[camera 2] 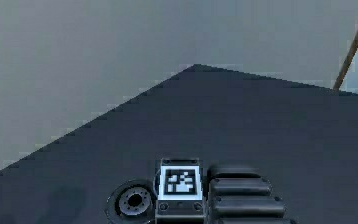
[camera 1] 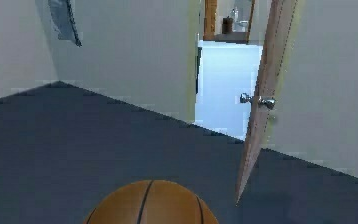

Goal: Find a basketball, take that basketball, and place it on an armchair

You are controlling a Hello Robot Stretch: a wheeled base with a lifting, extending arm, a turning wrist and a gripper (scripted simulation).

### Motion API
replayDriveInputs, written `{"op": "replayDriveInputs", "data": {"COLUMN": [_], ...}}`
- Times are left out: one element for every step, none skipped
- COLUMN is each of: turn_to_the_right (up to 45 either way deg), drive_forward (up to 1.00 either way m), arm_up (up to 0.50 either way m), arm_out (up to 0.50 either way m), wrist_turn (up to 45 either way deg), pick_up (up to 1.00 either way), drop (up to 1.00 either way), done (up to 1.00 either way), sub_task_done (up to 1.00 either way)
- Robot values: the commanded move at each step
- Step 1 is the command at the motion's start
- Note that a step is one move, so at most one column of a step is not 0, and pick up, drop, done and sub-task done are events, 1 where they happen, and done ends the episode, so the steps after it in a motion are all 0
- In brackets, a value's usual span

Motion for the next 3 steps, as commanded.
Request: {"op": "replayDriveInputs", "data": {"turn_to_the_right": [0.0, 15.0, 0.0], "drive_forward": [1.0, 0.0, 0.6], "arm_up": [0.0, 0.0, 0.0], "arm_out": [0.0, 0.0, 0.0], "wrist_turn": [0.0, 0.0, 0.0], "pick_up": [0.0, 0.0, 0.0], "drop": [0.0, 0.0, 0.0], "done": [0.0, 0.0, 0.0], "sub_task_done": [0.0, 0.0, 0.0]}}
